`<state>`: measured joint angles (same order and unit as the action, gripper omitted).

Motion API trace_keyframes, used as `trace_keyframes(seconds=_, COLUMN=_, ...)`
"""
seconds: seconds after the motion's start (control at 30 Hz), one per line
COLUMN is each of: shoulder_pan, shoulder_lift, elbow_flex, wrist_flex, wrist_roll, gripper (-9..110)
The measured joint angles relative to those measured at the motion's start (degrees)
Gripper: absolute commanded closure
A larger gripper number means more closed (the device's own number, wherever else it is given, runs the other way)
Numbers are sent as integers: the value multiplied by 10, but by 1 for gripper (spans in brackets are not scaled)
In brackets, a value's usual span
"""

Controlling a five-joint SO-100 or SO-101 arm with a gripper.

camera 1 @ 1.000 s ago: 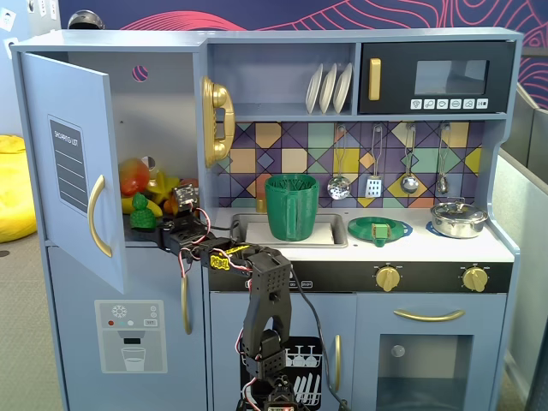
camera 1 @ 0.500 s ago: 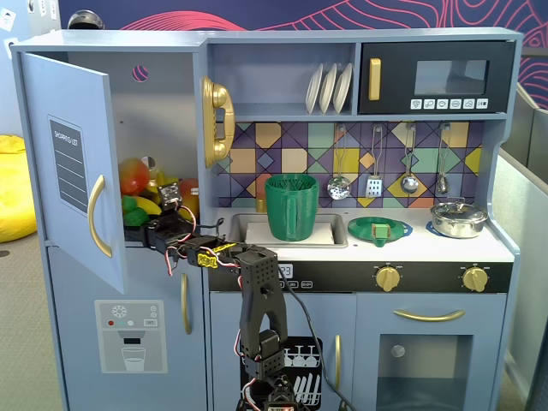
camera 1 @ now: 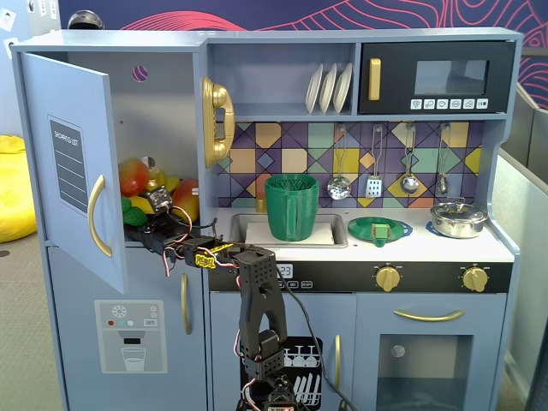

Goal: Pick up the green pineapple from the left cabinet and place it in the green recipient

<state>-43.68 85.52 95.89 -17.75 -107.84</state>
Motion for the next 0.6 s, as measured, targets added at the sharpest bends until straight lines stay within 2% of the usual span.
trace_keyframes(seconds=0.27, shoulder_pan=17, shoulder_lift=149, elbow_flex=107, wrist_flex=29, wrist_roll=-132, gripper=101)
trace_keyframes(seconds=0.6, shoulder_pan=40, shoulder_lift=434, elbow_flex=228, wrist_flex=185, wrist_roll=-216, gripper=101)
